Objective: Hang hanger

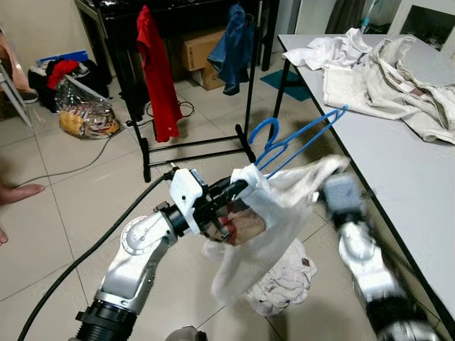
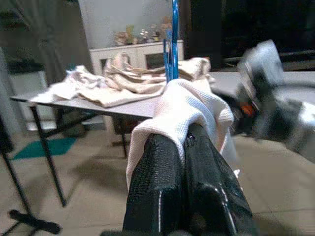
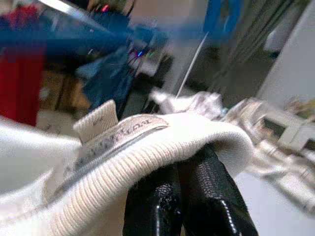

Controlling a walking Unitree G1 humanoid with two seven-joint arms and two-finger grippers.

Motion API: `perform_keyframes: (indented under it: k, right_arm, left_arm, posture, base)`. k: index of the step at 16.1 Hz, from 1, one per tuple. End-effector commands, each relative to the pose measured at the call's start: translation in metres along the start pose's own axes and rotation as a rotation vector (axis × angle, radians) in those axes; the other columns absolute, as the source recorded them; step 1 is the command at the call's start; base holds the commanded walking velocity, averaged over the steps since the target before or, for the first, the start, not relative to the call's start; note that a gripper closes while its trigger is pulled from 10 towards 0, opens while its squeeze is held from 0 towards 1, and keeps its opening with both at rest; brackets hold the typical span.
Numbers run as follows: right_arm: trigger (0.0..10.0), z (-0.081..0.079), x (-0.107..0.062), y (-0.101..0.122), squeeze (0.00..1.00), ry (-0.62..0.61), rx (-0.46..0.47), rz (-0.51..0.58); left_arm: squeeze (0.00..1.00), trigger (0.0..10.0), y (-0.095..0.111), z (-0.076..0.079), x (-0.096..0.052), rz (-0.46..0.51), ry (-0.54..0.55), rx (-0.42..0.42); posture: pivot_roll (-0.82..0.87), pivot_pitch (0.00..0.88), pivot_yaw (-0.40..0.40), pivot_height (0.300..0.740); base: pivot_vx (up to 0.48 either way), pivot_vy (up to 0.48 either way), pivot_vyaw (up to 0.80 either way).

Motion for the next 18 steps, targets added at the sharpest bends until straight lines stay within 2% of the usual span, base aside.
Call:
perform_keyframes:
  k: [1, 2, 4, 5, 8, 12, 13, 14, 15, 16, 18]
  right_arm:
    - [10.0, 0.004, 0.012, 0.014, 0.0, -0.033, 0.042, 0.042]
    - [10.0, -0.002, 0.016, 0.02, 0.0, 0.007, 0.06, 0.051]
    - [10.0, -0.014, 0.013, 0.017, 0.0, 0.083, 0.075, 0.026]
    - [10.0, -0.027, 0.004, 0.01, 0.0, 0.164, 0.073, -0.007]
    - [10.0, -0.029, -0.002, 0.007, 0.0, 0.171, 0.088, -0.027]
    - [10.0, -0.022, 0.002, 0.008, 0.0, 0.143, 0.145, -0.079]
    - [10.0, -0.022, 0.003, 0.008, 0.03, 0.149, 0.145, -0.083]
    - [10.0, -0.021, 0.003, 0.009, 0.47, 0.151, 0.148, -0.085]
    - [10.0, -0.021, 0.004, 0.01, 0.55, 0.147, 0.159, -0.09]
    - [10.0, -0.02, 0.005, 0.012, 1.0, 0.149, 0.178, -0.09]
    - [10.0, -0.021, 0.007, 0.014, 1.0, 0.152, 0.198, -0.106]
  left_arm:
    - [0.0, 10.0, 0.011, 0.0, 0.005, 0.032, -0.03, 0.007]
    - [0.0, 10.0, 0.013, 0.0, 0.008, 0.043, -0.031, 0.001]
    - [0.0, 10.0, 0.019, -0.004, 0.012, 0.074, -0.009, -0.005]
    - [0.0, 10.0, 0.034, -0.012, 0.015, 0.127, 0.015, -0.02]
    - [0.0, 10.0, 0.048, -0.018, 0.015, 0.146, -0.018, -0.029]
    - [0.0, 10.0, 0.053, -0.022, 0.013, 0.113, -0.082, -0.02]
    - [0.0, 10.0, 0.056, -0.022, 0.014, 0.113, -0.086, -0.019]
    - [0.0, 10.0, 0.059, -0.023, 0.014, 0.116, -0.091, -0.02]
    - [0.0, 10.0, 0.062, -0.024, 0.014, 0.122, -0.093, -0.022]
    - [0.0, 10.0, 0.064, -0.025, 0.013, 0.125, -0.094, -0.021]
    - [0.0, 10.0, 0.067, -0.027, 0.013, 0.125, -0.098, -0.011]
  posture:
    - [0.03, 0.0, 0.016, 0.723]
    - [0.03, 0.0, 0.013, 0.723]
    - [0.03, 0.0, 0.008, 0.723]
    - [0.04, 0.0, 0.0, 0.723]
    - [0.03, 0.0, -0.001, 0.723]
    - [0.01, 0.0, 0.007, 0.723]
    - [0.01, 0.0, 0.007, 0.723]
    - [0.01, 0.0, 0.006, 0.723]
    - [0.01, 0.0, 0.007, 0.723]
    - [0.01, 0.0, 0.007, 0.723]
    - [0.01, 0.0, 0.004, 0.723]
  base:
    - [0.0, 0.0, 0.0]
    - [0.0, 0.0, 0.0]
    - [0.0, 0.0, 0.0]
    - [0.0, 0.0, 0.0]
    - [0.0, 0.0, 0.0]
    - [0.0, 0.0, 0.0]
    - [0.0, 0.0, 0.0]
    - [0.0, 0.0, 0.0]
    - [0.0, 0.0, 0.0]
    - [0.0, 0.0, 0.0]
    - [0.0, 0.0, 0.0]
Point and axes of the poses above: a point about 5 cm out from each wrist's last joint towards the gripper, its own x axis pointing out of the wrist towards the gripper, its own y axis along the axis of the wrist's last joint, z = x × y, the point moved 1 cm from there along x, pointing out of the wrist towards the gripper, and after that the axes turned 4 degrees about -x, right-handed, at the moved point
